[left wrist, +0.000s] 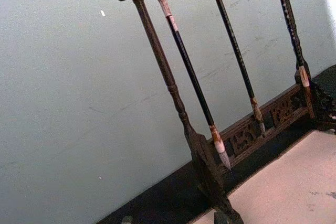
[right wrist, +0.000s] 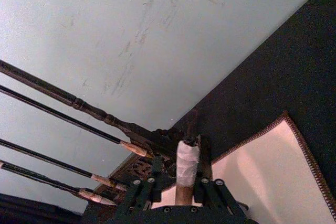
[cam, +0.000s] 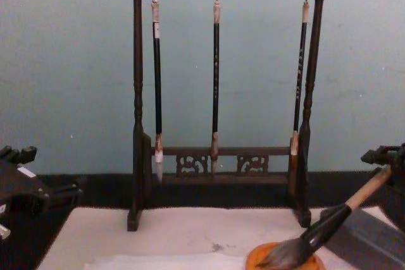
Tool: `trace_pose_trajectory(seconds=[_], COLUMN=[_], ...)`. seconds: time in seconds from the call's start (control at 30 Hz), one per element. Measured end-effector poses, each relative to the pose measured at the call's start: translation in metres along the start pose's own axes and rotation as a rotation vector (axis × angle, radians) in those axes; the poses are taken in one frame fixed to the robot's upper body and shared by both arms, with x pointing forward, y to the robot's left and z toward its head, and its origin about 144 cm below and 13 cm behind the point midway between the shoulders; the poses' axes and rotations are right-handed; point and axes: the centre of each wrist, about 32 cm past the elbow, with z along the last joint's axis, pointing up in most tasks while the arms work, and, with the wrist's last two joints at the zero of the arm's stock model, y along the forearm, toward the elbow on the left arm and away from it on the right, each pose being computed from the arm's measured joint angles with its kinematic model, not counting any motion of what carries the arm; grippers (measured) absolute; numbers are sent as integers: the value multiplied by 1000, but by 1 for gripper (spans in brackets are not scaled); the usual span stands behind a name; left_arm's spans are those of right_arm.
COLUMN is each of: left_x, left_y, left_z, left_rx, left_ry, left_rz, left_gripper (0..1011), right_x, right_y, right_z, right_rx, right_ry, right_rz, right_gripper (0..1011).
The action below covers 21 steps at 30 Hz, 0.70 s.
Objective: Pick up the brush from the inkstone, write on the paper, then place the brush back to its original position.
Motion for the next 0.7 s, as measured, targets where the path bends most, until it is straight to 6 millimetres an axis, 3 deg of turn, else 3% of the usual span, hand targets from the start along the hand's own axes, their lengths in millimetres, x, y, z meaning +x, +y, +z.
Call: trace_pose_trajectory(seconds=[0.33, 0.43, 0.53, 0.7], left_x=[0, 0, 0, 0], left_y=[0, 0, 0, 0], left_z=[0, 0, 0, 0], left_rx=[0, 0, 0, 0], left_ry=[0, 0, 0, 0], left_rz=[0, 0, 0, 0], left_gripper=[1010, 1010, 1010, 1010], right_x=[0, 0, 0, 0], right_y=[0, 0, 0, 0], right_z=[0, 0, 0, 0], right_rx=[1, 1, 1, 1], right_ry=[1, 1, 1, 1], right_rz=[-1, -1, -1, -1], right_gripper=[620, 675, 816, 934])
